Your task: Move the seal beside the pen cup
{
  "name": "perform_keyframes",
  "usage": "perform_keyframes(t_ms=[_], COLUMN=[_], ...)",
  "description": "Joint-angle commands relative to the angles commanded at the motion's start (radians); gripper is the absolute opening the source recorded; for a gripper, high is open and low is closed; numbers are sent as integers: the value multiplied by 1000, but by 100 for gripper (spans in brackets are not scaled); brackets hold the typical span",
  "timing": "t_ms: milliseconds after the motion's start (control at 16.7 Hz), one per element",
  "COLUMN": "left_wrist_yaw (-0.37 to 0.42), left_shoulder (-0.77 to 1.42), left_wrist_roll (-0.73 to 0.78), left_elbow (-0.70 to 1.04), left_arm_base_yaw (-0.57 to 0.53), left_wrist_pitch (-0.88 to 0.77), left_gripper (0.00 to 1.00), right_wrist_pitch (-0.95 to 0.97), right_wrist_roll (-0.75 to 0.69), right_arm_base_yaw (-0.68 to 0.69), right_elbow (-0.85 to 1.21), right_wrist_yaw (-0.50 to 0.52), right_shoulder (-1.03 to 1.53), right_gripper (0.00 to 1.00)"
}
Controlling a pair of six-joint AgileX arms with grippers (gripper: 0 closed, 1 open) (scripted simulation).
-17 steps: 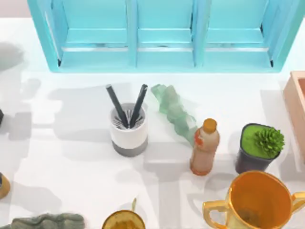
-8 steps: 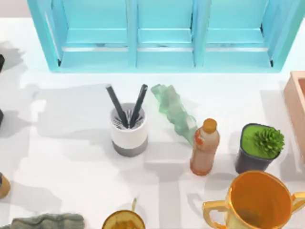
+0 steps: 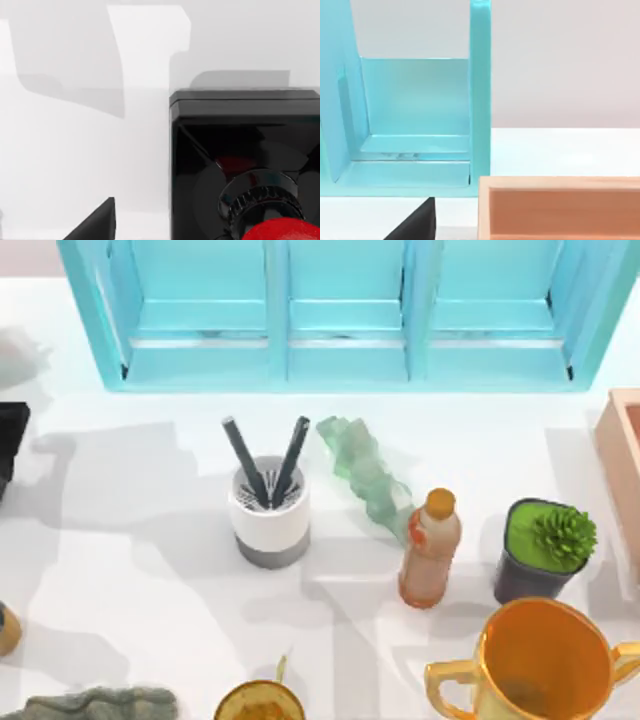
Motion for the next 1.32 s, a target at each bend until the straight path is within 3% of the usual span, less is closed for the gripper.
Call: perform_keyframes(t_ms=[60,840,1320], left_wrist_yaw=[0,0,0], left_shoulder=[0,0,0], left_wrist_roll=[0,0,0], left_elbow=[0,0,0], left_arm_base_yaw=[0,0,0], left_wrist_pitch=[0,0,0], left_gripper=[100,2,0], right_wrist_pitch=[0,0,0], right_wrist_roll=[0,0,0], right_arm_base_yaw=[0,0,0], right_elbow=[0,0,0], right_wrist_yaw=[0,0,0], right_shoulder=[0,0,0], right_gripper=[100,100,100])
